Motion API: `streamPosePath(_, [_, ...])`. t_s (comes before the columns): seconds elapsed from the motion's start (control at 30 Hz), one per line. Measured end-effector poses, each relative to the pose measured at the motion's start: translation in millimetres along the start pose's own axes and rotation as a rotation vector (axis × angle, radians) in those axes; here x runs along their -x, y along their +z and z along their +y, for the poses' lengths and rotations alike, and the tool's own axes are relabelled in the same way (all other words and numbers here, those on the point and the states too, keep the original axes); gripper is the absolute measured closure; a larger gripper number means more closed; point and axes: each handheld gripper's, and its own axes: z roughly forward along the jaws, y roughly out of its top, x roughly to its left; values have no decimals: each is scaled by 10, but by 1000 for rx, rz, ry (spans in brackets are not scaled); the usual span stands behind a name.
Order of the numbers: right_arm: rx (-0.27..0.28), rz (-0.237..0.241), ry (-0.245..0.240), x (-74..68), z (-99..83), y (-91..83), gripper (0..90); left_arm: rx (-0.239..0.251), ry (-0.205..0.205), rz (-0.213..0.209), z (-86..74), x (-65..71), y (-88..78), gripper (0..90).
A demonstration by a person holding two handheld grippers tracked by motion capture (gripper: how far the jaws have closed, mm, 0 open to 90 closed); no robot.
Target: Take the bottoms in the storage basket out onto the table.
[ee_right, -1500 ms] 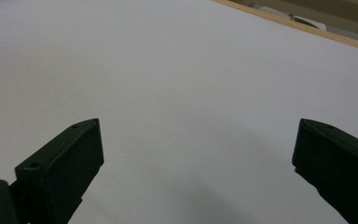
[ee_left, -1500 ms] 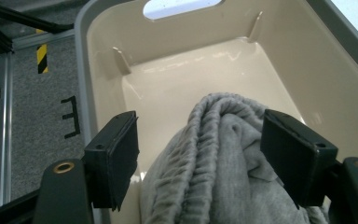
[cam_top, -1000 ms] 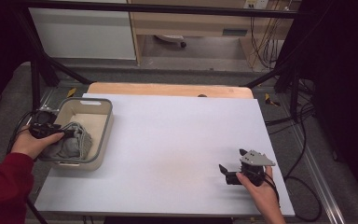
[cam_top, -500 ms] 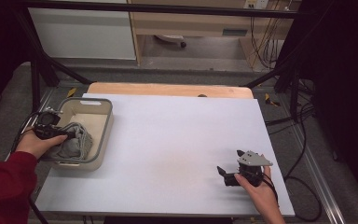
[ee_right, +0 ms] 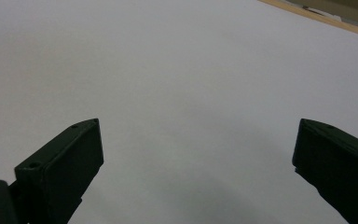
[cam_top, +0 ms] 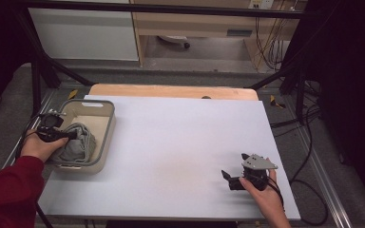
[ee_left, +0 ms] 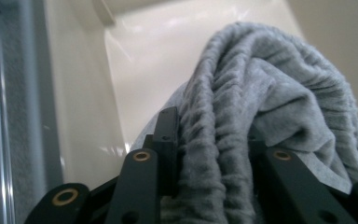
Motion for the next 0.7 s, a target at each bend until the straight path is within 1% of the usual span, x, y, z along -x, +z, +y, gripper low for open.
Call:
streamPosePath(0.1, [1, 4, -9, -8, 25, 26, 25, 100, 2, 32, 40, 48, -124, 688])
streamPosePath(0.13, [-1, 5, -12, -11, 28, 34, 25, 100, 2, 32, 40, 48, -124, 689])
streamPosePath(0.17, [-1, 5, -12, -11, 28, 34, 25, 133, -1, 34, 58, 54, -164, 689])
streamPosePath(0.2, [-4, 0, -13, -17, 26, 39, 25, 199, -41, 32, 87, 57, -241, 691])
streamPosePath(0.3, [-2, -12, -9, -11, 11, 10, 24, 295, -72, 47, 124, 97, -328, 693])
streamPosePath(0.33, [5, -15, -3, -8, 11, -4, 24, 295, -72, 47, 124, 97, -328, 693])
streamPosePath(0.37, [15, -19, 2, -3, 12, -14, 24, 366, -91, 55, 143, 137, -388, 693])
streamPosePath(0.4, [15, -19, 2, -3, 12, -14, 24, 366, -91, 55, 143, 137, -388, 693])
streamPosePath(0.43, [15, -22, 2, 11, 9, -19, 25, 426, -124, 40, 165, 175, -432, 693])
streamPosePath(0.47, [13, -28, 2, 26, 4, -20, 25, 426, -124, 40, 165, 175, -432, 693])
streamPosePath(0.53, [19, -36, 21, 55, -4, -28, 23, 473, -164, 12, 184, 193, -455, 693])
streamPosePath(0.57, [21, -37, 22, 68, -9, -29, 23, 494, -183, -2, 192, 199, -463, 693])
streamPosePath(0.63, [18, -42, 20, 65, -10, -31, 23, 526, -208, -19, 205, 214, -479, 693])
streamPosePath(0.67, [20, -41, 20, 55, -3, -31, 23, 554, -229, -38, 203, 229, -492, 693])
streamPosePath(0.7, [20, -41, 20, 55, -3, -31, 23, 554, -229, -38, 203, 229, -492, 693])
